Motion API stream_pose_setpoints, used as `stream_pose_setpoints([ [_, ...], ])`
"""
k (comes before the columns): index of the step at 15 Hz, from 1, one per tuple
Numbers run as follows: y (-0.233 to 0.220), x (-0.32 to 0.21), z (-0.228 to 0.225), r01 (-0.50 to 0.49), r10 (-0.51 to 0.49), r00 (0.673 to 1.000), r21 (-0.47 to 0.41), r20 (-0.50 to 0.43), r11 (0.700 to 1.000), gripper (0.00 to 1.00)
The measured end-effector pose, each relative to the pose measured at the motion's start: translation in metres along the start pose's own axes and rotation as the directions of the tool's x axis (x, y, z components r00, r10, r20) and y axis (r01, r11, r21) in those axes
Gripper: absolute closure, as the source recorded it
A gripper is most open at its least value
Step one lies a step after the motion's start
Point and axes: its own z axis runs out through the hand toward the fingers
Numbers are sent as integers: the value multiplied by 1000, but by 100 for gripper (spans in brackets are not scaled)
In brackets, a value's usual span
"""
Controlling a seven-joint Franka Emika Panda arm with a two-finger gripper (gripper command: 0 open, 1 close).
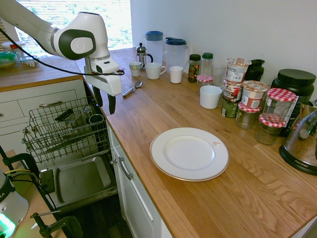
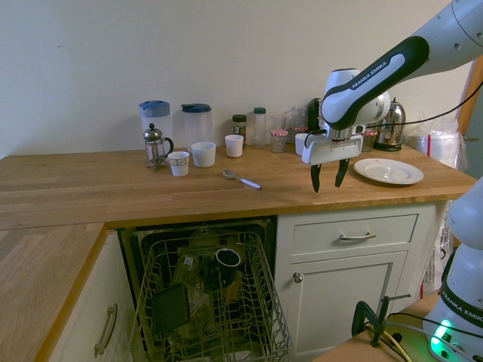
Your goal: Put the spoon in the dishwasher
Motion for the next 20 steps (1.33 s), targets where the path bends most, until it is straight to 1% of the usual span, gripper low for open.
stream_pose_setpoints([
  [5,-2,2,-4,-2,2,1000,-7,7,1000,0],
  [9,-25,20,-16,35,-35,999,9,-19,999,0],
  [11,-48,36,-16,80,-79,996,35,-36,996,0],
  [14,-95,51,-15,173,-169,984,69,-60,983,0],
  [17,-155,50,-21,266,-258,962,86,-93,960,0],
  [20,-204,54,-30,347,-336,935,91,-116,934,0],
])
